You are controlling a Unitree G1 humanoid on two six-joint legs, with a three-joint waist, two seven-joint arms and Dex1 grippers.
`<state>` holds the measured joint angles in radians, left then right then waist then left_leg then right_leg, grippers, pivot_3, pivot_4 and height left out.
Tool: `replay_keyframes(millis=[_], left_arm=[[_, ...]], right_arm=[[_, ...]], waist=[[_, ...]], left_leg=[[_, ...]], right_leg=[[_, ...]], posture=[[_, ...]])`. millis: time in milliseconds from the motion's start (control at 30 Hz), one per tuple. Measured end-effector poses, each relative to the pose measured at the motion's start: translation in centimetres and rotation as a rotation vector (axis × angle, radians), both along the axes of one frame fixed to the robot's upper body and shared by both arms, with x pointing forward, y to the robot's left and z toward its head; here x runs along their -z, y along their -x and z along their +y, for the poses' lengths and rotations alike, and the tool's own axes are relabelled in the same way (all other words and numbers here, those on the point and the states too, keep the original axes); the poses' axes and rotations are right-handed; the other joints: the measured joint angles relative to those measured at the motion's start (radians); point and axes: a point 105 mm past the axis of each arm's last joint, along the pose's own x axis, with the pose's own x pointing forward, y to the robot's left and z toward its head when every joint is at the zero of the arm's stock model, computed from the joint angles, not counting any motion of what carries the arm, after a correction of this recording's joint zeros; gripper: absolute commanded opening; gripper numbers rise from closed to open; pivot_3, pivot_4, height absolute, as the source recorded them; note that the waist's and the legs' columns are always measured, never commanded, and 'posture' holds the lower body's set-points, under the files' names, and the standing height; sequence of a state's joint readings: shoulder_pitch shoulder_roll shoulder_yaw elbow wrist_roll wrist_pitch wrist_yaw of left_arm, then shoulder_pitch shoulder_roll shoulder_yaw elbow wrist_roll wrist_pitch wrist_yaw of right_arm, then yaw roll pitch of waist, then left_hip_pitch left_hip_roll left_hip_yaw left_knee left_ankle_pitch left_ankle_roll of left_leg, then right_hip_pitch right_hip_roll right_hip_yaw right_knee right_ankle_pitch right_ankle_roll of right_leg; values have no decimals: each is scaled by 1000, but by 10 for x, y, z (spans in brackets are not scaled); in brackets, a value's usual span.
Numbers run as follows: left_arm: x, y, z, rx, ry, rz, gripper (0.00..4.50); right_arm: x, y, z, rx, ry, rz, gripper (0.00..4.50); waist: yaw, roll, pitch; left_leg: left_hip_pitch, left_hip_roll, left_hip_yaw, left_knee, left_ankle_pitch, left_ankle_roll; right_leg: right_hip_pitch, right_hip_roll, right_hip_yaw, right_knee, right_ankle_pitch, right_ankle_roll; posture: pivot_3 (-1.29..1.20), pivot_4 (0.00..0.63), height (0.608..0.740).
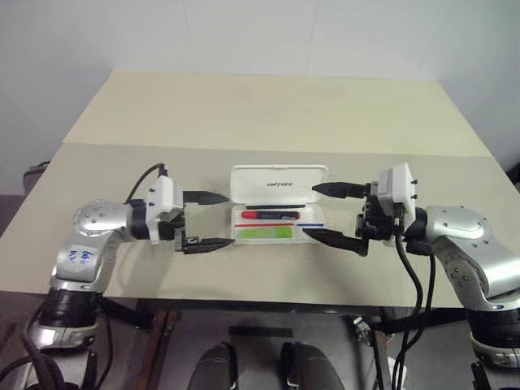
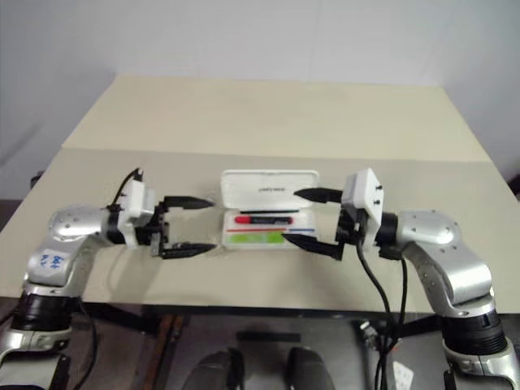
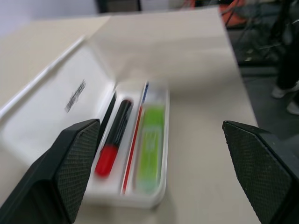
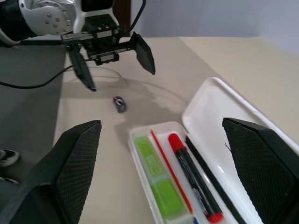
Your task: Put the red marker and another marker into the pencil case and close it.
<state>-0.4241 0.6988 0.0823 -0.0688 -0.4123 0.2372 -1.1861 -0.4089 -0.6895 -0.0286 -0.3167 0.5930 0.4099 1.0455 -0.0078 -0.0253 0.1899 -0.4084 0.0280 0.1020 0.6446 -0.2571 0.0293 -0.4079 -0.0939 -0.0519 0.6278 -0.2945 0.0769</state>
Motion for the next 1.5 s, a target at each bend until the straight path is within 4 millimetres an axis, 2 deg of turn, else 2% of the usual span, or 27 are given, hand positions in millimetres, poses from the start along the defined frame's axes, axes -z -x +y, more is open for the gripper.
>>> replay_keyframes(millis=[233,400,600,767,1067,1300,1500], left_arm=[[6,5,25,-124,-15,5,4455],[22,15,57,-271,-20,31,4455],[40,25,77,-340,-71,42,4455],[50,24,88,-361,-106,34,4455],[63,6,91,-340,-147,29,4455],[73,-5,76,-289,-129,35,4455],[76,-7,73,-268,-133,38,4455]], right_arm=[[2,-3,8,-47,-2,1,4398],[3,-4,10,-64,0,-4,4398],[6,-6,14,-84,-6,-1,4398],[6,-5,14,-91,-1,-2,4398],[4,-6,15,-93,-6,-10,4398],[3,-7,16,-82,-10,-16,4398],[3,-7,16,-73,-12,-15,4398]], waist=[[1,0,0],[-9,0,0],[-21,0,0],[-21,0,0],[-21,0,0],[-21,0,0],[-21,0,0]], left_leg=[[0,0,0,-3,-2,-3],[0,0,0,-10,-1,-5],[1,0,0,-13,-2,-7],[1,0,0,-14,-3,-10],[1,0,1,-14,-3,-10],[1,0,2,-14,-1,-6],[2,0,3,-13,-1,-6]], right_leg=[[-1,-1,0,-2,-1,-1],[-2,-1,-1,-5,-1,-2],[-2,-1,-1,-7,-1,-2],[-3,-1,-1,-7,-2,-3],[-3,-1,-2,-6,-1,-3],[-4,-2,-5,-5,-1,-3],[-4,-2,-5,-4,-2,-3]], posture=[[0,150,740],[0,150,740],[0,150,740],[0,150,740],[0,150,740],[0,150,740],[0,150,740]])
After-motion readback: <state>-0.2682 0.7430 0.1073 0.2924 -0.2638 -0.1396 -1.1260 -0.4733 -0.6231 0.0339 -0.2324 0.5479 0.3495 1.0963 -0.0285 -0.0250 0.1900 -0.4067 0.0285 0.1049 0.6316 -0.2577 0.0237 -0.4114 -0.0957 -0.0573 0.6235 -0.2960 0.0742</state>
